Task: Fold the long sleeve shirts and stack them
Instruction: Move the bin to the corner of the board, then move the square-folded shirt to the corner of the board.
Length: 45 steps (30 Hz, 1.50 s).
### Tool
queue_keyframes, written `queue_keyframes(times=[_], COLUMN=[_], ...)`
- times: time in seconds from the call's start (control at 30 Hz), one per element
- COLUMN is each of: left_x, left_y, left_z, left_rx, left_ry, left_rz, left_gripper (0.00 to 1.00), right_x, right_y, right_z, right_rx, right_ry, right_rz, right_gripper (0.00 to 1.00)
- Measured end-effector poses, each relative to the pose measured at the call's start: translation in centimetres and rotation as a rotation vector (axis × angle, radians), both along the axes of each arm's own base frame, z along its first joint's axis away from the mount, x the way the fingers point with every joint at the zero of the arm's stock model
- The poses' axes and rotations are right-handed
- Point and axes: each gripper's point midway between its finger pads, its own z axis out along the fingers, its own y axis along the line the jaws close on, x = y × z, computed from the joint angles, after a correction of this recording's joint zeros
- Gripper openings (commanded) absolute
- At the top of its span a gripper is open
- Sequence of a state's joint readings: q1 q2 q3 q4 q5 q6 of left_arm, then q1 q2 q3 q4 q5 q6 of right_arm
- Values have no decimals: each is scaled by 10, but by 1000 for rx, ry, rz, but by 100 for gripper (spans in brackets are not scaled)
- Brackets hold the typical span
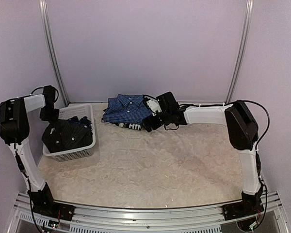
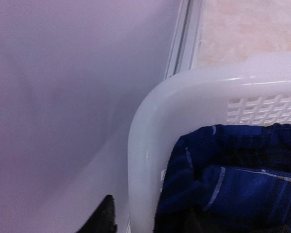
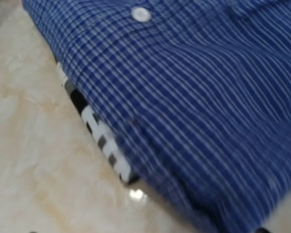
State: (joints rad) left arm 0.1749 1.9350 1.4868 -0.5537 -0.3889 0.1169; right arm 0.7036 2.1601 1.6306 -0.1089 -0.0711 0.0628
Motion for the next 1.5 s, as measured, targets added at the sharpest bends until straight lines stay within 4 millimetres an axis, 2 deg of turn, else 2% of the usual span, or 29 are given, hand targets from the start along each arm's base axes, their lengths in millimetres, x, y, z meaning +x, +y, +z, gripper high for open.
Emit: queue_keyframes(times=[0.13,0.2,0.27,0.47,0.57,0.63,0.73,0.83,0.9,1.0,1.07,1.2,1.33,1.5], left_x=[-15,-17,-16,-13,-13,-13,-13,-10,-6,-2,-1,0,-2,-3], left_y=[35,44,43,35,33,28,16,-16,-39,-70,-83,-107,-125,-144], left_z=[-1,3,5,14,39,69,119,158,170,169,166,162,165,169], left_rx=[64,77,70,49,49,59,89,106,101,87,81,71,64,53], left_ry=[35,32,27,-12,-80,-157,-285,-389,-423,-426,-419,-411,-417,-428], left_rz=[107,130,131,139,142,134,117,61,15,-51,-79,-130,-168,-212], left_gripper=[73,89,96,99,99,99,99,99,99,99,99,99,99,99], right_x=[17,24,27,29,33,37,43,48,52,55,52,44,34,12], right_y=[24,36,45,63,65,64,56,44,35,12,-8,-64,-132,-229], right_z=[-7,-9,-15,-36,-47,-56,-67,-73,-76,-83,-83,-84,-86,-84], right_rx=[-77,-104,-137,-237,-289,-328,-400,-459,-483,-522,-550,-586,-606,-611], right_ry=[-78,-113,-134,-157,-165,-169,-178,-178,-173,-161,-143,-77,13,149], right_rz=[73,104,134,193,199,197,177,134,102,50,23,-72,-203,-435], right_gripper=[89,87,85,76,67,60,42,24,16,1,0,0,0,0])
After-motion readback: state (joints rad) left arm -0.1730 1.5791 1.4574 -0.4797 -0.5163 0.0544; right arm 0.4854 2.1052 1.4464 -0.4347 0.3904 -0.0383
